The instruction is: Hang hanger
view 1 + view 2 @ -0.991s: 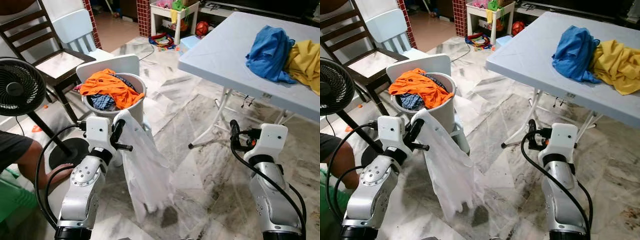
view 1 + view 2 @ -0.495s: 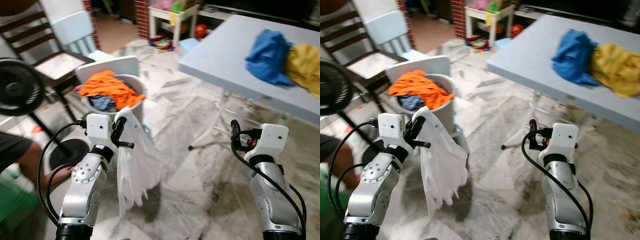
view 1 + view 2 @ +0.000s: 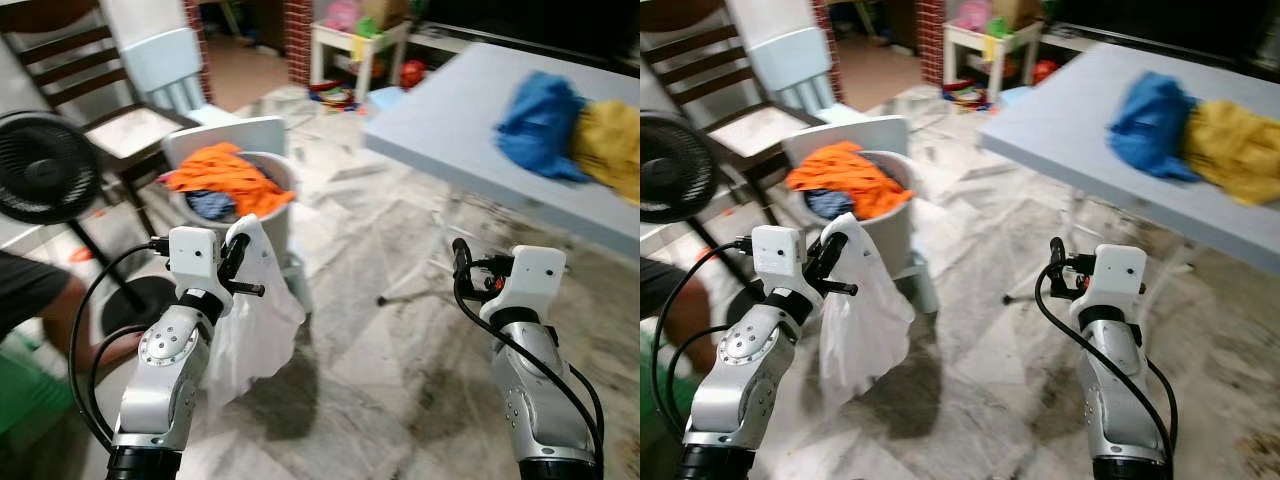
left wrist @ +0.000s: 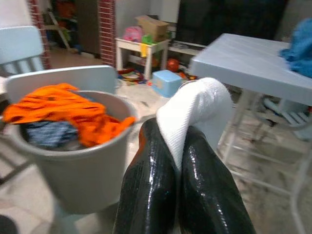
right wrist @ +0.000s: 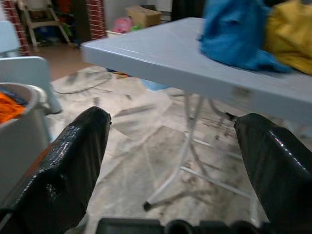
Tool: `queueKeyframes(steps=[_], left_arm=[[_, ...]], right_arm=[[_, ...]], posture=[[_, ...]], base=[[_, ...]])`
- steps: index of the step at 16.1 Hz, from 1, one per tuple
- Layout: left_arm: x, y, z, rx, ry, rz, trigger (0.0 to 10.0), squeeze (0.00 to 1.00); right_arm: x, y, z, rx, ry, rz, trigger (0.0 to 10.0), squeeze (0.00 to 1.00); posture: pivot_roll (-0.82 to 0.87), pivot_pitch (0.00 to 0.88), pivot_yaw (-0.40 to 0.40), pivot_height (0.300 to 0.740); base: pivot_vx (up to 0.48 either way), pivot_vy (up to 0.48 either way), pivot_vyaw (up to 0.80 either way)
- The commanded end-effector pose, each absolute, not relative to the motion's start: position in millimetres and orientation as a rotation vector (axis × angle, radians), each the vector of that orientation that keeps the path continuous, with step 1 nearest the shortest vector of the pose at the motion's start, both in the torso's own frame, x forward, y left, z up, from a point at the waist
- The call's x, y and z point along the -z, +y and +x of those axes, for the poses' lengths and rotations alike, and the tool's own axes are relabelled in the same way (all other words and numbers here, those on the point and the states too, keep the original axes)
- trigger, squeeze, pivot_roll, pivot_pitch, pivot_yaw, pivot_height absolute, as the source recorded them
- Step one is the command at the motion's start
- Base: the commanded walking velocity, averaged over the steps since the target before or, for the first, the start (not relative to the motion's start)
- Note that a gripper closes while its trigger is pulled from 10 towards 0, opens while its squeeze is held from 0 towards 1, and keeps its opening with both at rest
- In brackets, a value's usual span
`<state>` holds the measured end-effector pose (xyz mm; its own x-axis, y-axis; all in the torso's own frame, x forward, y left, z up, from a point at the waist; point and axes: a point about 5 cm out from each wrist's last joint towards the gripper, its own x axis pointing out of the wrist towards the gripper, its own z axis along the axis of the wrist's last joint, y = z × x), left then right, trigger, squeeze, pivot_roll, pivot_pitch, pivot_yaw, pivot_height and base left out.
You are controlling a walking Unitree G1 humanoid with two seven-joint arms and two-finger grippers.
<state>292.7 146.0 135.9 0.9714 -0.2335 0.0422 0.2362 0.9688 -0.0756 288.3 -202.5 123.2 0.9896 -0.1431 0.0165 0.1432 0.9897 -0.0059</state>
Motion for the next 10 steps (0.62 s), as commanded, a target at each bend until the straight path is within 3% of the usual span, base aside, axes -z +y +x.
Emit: queueKeyframes(steps=[1, 10], left_arm=[[-140.7, 146.0, 295.8, 0.241, -0.048, -0.076, 10.0, 0.0], [-140.1, 145.3, 297.9, 0.239, -0.051, -0.078, 10.0, 0.0]], right_arm=[[-122.8, -203.5, 289.6, 0.147, -0.016, -0.008, 10.0, 0.0], [-123.5, -203.3, 291.5, 0.146, -0.022, -0.011, 10.0, 0.0]], posture=[[-0.04, 0.047, 0.015, 0.74], [-0.04, 0.041, 0.015, 0.74]], base=[[0.0, -0.307, 0.0], [0.0, -0.33, 0.0]])
